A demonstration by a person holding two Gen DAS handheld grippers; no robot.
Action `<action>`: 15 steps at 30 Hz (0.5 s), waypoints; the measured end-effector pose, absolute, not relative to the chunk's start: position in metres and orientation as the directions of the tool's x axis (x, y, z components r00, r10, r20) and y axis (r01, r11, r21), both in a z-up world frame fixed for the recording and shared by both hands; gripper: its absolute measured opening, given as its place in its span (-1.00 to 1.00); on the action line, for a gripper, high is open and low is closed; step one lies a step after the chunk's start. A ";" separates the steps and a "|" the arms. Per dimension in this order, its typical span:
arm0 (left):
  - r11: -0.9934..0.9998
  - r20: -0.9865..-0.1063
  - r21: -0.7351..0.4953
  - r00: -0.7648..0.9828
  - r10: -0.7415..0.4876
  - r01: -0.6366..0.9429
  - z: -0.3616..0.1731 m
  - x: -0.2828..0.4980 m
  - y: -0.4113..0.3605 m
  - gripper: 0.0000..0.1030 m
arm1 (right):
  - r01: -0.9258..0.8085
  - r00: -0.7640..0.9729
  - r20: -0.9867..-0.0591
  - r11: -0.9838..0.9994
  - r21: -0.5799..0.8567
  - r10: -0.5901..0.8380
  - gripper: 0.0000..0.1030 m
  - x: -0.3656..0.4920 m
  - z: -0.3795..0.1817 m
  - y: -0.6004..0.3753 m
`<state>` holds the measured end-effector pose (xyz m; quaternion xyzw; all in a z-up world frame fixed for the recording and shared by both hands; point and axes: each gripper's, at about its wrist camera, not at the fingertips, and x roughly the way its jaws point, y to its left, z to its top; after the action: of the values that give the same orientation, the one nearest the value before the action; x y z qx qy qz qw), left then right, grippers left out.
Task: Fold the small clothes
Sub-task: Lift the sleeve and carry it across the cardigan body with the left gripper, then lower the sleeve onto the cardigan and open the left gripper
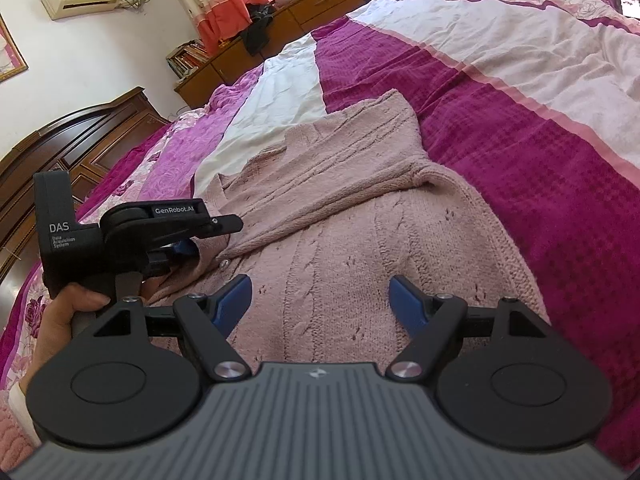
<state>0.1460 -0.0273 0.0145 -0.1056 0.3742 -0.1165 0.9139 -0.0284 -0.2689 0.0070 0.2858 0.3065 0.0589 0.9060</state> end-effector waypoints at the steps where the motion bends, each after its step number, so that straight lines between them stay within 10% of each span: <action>1: 0.952 -0.664 -0.277 0.690 -0.288 0.132 0.017 0.146 -0.028 -0.17 | 0.069 0.806 -0.521 0.829 0.555 0.282 0.58 -0.029 0.007 -0.269; 15: 0.992 -0.713 -0.104 0.690 -0.127 0.075 0.052 0.086 0.004 -0.05 | 0.056 0.812 -0.509 0.830 0.554 0.285 0.58 -0.031 0.018 -0.265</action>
<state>0.0859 0.0044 0.0525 -0.0331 0.3900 -0.0551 0.9186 -0.0314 -0.2649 0.0180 0.2843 0.2998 0.0630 0.9085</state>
